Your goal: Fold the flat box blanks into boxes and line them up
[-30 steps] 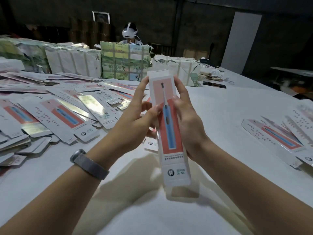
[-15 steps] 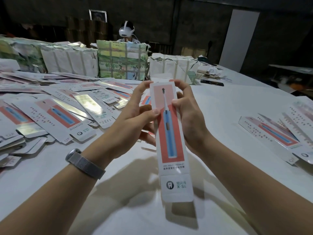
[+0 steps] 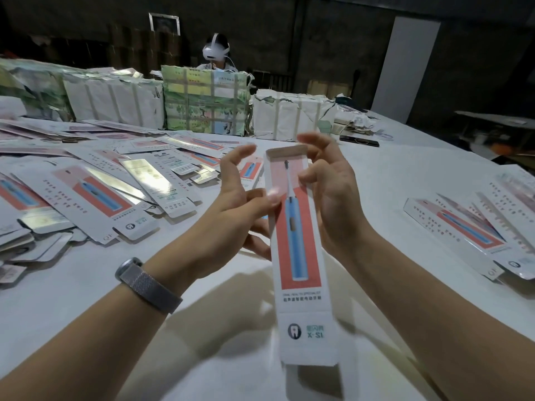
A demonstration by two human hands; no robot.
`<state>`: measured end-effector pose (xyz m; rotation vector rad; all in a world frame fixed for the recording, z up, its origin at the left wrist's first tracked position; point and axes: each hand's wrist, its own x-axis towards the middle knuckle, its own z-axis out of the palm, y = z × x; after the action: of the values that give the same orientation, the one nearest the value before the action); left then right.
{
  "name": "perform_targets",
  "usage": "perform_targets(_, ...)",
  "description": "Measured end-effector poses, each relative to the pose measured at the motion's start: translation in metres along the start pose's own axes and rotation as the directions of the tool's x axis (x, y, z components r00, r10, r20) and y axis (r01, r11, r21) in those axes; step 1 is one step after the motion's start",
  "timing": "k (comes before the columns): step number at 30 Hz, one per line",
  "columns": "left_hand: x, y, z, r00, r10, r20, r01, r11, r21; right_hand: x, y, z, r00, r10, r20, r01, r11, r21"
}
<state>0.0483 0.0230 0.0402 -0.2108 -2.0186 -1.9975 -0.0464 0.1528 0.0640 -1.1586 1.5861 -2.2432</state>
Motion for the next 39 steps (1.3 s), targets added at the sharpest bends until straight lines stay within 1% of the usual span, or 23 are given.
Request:
perform_targets(2,0.000,0.000,-0.001,1.000,-0.012,0.017,0.012,1.000,0.027,0.000,-0.001,0.001,0.999,0.030,-0.020,-0.030,0.999,0.018)
perform_targets(5,0.000,0.001,-0.001,0.999,-0.025,0.044,0.022,0.997,0.067,0.001,-0.006,0.002,0.994,0.066,-0.089,-0.064,0.998,0.025)
perform_targets(8,-0.001,0.002,0.002,0.999,-0.022,0.047,0.017,0.995,0.095,0.004,-0.007,0.001,0.986,0.107,-0.126,-0.103,0.994,0.031)
perform_targets(12,-0.001,0.002,0.003,0.999,-0.015,0.030,0.010,0.986,0.165,0.005,-0.009,-0.001,0.982,0.154,-0.114,-0.161,0.986,-0.050)
perform_targets(16,-0.001,0.002,0.004,0.999,-0.008,0.053,-0.002,0.982,0.190,0.005,-0.012,-0.002,0.984,0.089,-0.152,-0.113,0.980,-0.161)
perform_targets(19,-0.002,0.002,0.003,0.997,0.006,0.080,-0.021,0.982,0.189,0.004,-0.012,-0.002,0.982,0.040,-0.184,-0.074,0.980,-0.183)
perform_targets(25,-0.003,0.002,0.001,0.993,0.003,0.119,-0.028,0.978,0.209,0.004,-0.014,-0.002,0.978,0.014,-0.207,-0.065,0.968,-0.241)
perform_targets(32,-0.004,0.003,-0.002,0.988,-0.016,0.155,-0.015,0.981,0.195,0.007,-0.021,-0.007,0.985,0.078,-0.152,-0.120,0.949,-0.292)
perform_targets(36,-0.003,0.004,-0.003,0.990,-0.018,0.137,-0.010,0.980,0.199,0.007,-0.026,-0.011,0.993,0.079,-0.083,-0.102,0.940,-0.325)
perform_targets(39,-0.002,0.005,-0.004,0.992,-0.010,0.123,-0.008,0.990,0.144,0.005,-0.027,-0.012,0.999,0.041,-0.020,-0.046,0.932,-0.358)
